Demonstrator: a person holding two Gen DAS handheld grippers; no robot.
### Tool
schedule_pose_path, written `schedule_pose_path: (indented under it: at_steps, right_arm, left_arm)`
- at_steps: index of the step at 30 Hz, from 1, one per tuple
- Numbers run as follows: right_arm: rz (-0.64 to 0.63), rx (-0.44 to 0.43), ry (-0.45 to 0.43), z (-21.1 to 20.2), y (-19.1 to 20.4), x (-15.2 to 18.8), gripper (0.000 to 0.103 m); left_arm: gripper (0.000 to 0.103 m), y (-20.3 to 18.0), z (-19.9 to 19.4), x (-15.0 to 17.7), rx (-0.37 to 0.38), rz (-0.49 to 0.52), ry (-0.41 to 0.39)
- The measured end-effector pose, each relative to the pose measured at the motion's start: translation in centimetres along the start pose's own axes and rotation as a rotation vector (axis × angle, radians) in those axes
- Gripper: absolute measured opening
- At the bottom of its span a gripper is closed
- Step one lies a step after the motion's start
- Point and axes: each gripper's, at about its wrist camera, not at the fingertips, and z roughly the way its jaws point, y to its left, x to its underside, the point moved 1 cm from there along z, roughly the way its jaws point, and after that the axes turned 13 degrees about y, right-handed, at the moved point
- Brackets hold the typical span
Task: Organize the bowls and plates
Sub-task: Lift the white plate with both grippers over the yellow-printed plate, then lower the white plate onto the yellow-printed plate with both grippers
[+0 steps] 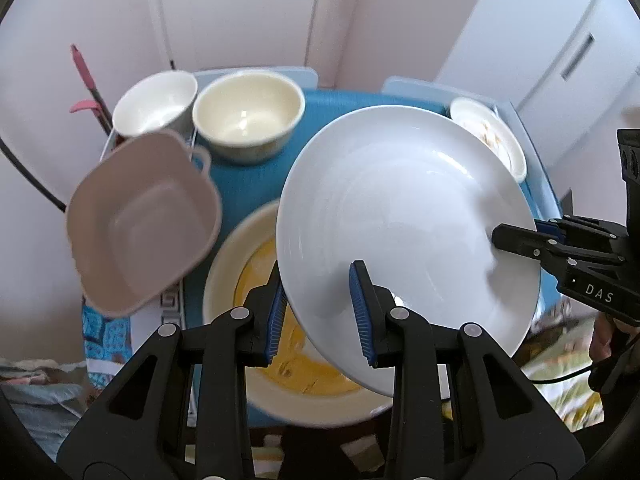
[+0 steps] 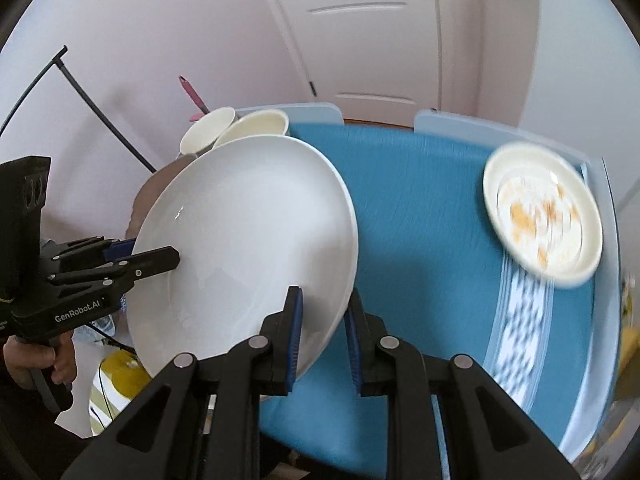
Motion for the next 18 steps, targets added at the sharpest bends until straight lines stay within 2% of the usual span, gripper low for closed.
schedule_pose_path:
  at_steps: [8,18]
  right_arm:
    - [0.084,0.037,-0.002,2.2,2.5,3.8,0.019]
    - [0.072,0.091,0.000,4.3,3.4,3.6,0.019]
  left_arm:
    - [0.028,2.4,3.0,2.1,0.004,0.010,0.048]
    - [0.028,4.8,7.8,2.2,-0.034,-0.011,0.087]
